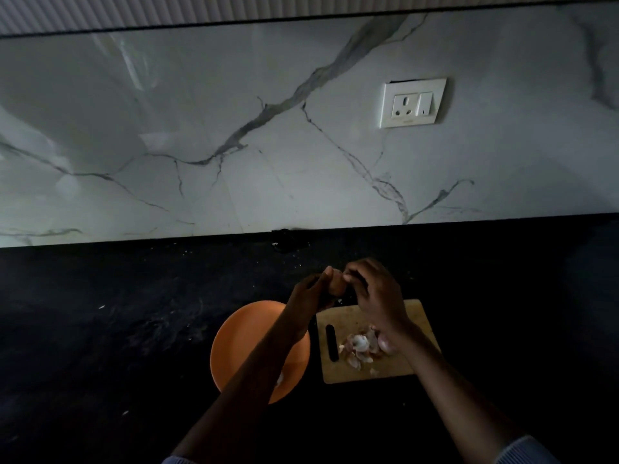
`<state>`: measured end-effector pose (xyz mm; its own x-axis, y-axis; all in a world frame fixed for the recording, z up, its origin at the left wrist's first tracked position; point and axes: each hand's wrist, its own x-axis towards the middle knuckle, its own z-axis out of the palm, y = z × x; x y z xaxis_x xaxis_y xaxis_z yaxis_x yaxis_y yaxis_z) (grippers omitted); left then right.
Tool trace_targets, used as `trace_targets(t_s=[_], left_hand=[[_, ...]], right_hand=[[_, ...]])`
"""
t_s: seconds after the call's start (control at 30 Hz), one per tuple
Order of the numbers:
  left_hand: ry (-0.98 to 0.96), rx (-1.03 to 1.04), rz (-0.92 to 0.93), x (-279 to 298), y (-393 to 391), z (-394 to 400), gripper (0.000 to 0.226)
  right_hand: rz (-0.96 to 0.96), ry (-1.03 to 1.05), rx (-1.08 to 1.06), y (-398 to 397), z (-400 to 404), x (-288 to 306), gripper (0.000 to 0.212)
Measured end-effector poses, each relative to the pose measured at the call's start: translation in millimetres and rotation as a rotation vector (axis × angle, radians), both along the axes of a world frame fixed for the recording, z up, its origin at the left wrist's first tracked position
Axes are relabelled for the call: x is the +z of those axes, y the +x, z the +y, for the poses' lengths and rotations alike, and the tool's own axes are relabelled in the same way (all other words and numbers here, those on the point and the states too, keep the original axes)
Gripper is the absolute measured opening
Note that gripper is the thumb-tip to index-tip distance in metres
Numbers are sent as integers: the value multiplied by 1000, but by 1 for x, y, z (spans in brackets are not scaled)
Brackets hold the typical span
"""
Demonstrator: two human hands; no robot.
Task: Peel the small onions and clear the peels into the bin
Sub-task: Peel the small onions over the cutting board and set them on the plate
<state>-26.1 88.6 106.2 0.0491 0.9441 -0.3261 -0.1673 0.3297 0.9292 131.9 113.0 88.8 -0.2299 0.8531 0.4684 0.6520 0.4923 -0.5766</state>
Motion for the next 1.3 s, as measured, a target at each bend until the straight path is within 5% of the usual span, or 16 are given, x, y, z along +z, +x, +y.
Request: trace_targets(t_s=[0.9,1.13,1.3], left_hand=[[-111,36,60,-1,2,1,47],[-149,51,41,-2,12,4,44],[-139,82,34,1,20,6,40]], right_hand=[[222,-256,111,12,-5,6,13],[32,-103,65,13,-2,5,3],[-90,-33,14,12,-6,-2,17]])
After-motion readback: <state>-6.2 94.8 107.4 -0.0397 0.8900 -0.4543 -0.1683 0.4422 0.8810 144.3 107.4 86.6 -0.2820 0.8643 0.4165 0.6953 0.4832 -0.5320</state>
